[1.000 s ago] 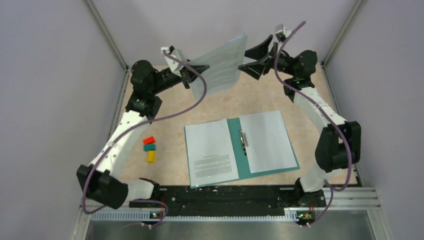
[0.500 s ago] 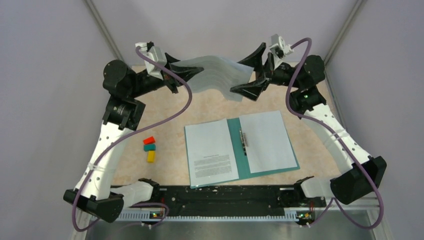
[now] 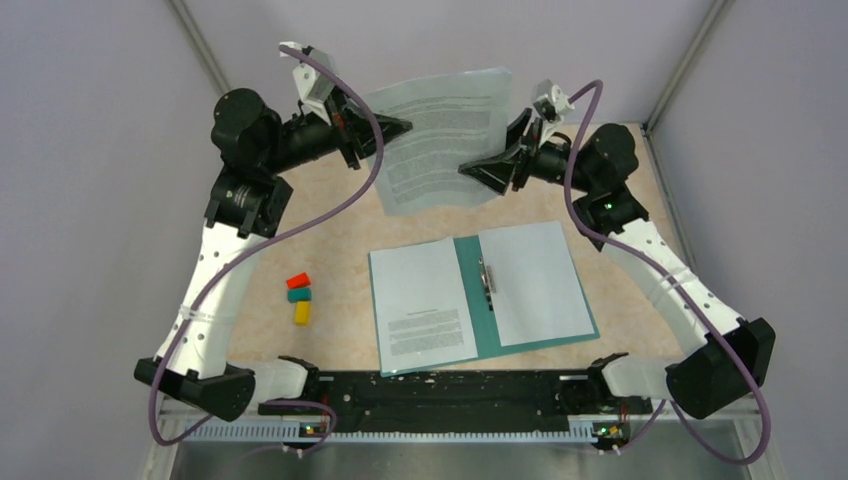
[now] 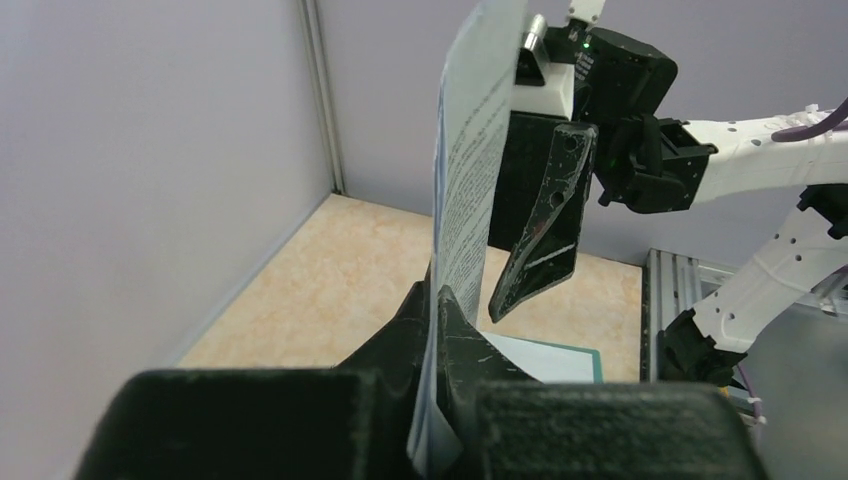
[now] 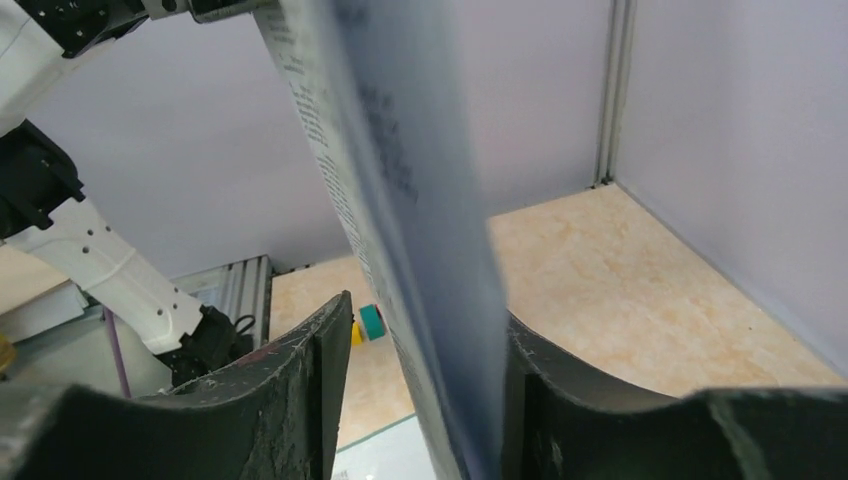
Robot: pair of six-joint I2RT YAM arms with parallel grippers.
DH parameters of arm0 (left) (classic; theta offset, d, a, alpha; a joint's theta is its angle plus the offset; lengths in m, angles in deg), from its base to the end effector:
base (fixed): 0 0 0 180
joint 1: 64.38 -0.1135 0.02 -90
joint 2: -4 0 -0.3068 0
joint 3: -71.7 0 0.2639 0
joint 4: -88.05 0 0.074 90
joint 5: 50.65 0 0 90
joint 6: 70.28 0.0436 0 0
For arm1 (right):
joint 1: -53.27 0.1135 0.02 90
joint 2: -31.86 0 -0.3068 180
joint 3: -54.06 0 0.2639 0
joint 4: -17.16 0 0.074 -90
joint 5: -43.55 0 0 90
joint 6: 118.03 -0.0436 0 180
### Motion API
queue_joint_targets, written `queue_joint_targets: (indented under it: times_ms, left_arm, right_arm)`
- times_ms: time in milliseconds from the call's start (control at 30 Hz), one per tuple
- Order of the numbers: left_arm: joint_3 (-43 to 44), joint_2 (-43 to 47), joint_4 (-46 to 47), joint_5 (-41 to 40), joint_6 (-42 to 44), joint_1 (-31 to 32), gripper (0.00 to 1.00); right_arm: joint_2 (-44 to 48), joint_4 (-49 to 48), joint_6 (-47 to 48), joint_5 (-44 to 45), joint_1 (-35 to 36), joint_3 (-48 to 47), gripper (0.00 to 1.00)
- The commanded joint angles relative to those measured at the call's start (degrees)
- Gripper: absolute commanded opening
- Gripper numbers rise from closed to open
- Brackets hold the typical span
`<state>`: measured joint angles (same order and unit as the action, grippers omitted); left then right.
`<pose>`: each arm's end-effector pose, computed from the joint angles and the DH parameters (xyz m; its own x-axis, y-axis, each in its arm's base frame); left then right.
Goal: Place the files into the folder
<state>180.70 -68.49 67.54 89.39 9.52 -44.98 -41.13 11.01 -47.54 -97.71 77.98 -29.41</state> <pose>0.2132 -0.1105 0.5912 0.0950 -0.1540 -0.9835 0.9400 0.3391 0.0377 0.2463 0.1508 0.4839 -0.0691 0.1983 -0.9777 -0.9734 0.2014 0.1096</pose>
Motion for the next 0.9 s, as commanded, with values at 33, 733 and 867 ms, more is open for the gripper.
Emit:
queue_joint_targets:
  times_ms: [33, 733, 867]
  left_arm:
    - [2.1, -0.5, -2.5, -0.8, -1.7, 0.1, 0.00]
    - [-11.1, -6.2, 6.1, -19.3, -22.4, 2.7, 0.00]
    - [-15.6, -11.3, 10.0, -22.6, -25.4, 6.4, 0.00]
  right_arm:
    - [3.0, -4.5, -1.4, 4.6, 0.6, -0.4, 0.45]
    - [-2.6, 47.1, 7.7, 42.9, 6.3, -17.7, 0.00]
    - [-2.1, 58.1, 8.0, 51.8, 6.4, -15.4, 0.00]
